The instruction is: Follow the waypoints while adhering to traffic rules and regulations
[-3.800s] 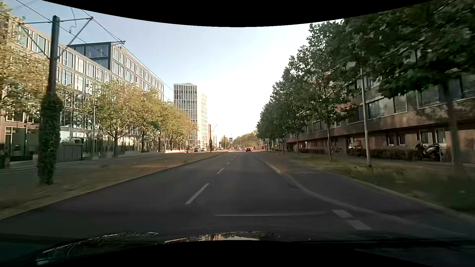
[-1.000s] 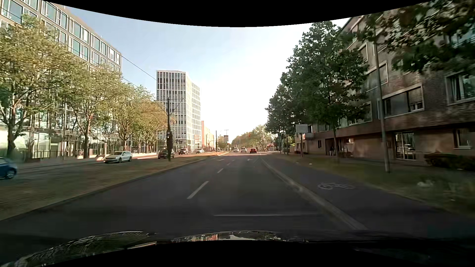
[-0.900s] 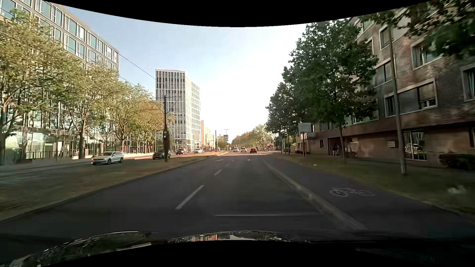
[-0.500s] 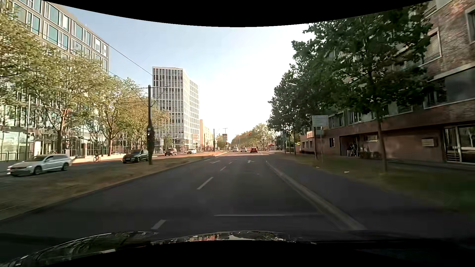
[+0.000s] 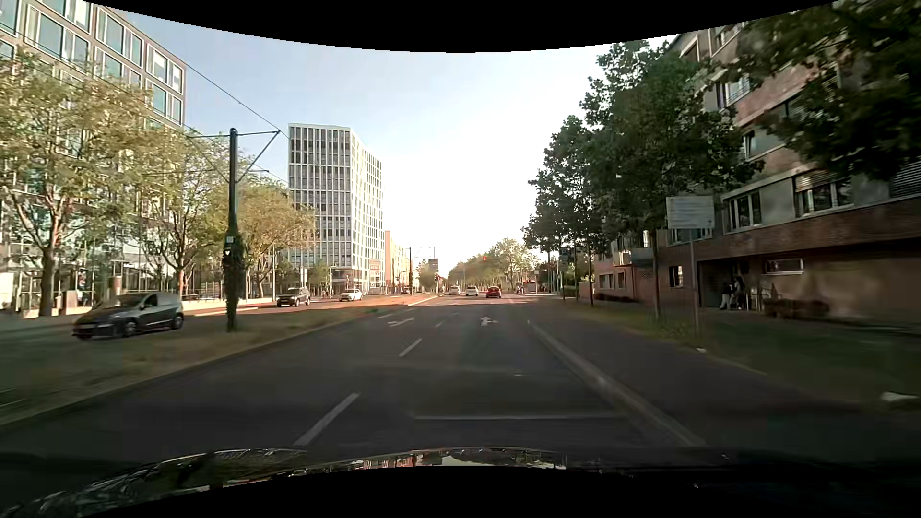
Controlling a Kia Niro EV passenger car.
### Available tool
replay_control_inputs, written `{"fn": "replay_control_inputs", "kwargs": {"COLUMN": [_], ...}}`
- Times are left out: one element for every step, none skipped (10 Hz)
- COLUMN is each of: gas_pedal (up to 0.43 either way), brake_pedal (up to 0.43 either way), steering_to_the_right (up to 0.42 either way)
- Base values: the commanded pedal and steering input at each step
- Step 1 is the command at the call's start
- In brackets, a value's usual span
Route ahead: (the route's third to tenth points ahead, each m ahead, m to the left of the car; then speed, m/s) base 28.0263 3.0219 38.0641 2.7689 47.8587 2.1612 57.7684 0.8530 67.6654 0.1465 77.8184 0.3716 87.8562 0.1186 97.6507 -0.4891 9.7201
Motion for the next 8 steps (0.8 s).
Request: {"fn": "replay_control_inputs", "kwargs": {"gas_pedal": [0.0,0.0,0.0,0.0,0.0,0.0,0.0,0.0], "brake_pedal": [0.0,0.0,0.0,0.0,0.0,0.0,0.0,0.0], "steering_to_the_right": [0.003,0.004,0.005,0.006,0.008,0.01,0.011,0.012]}}
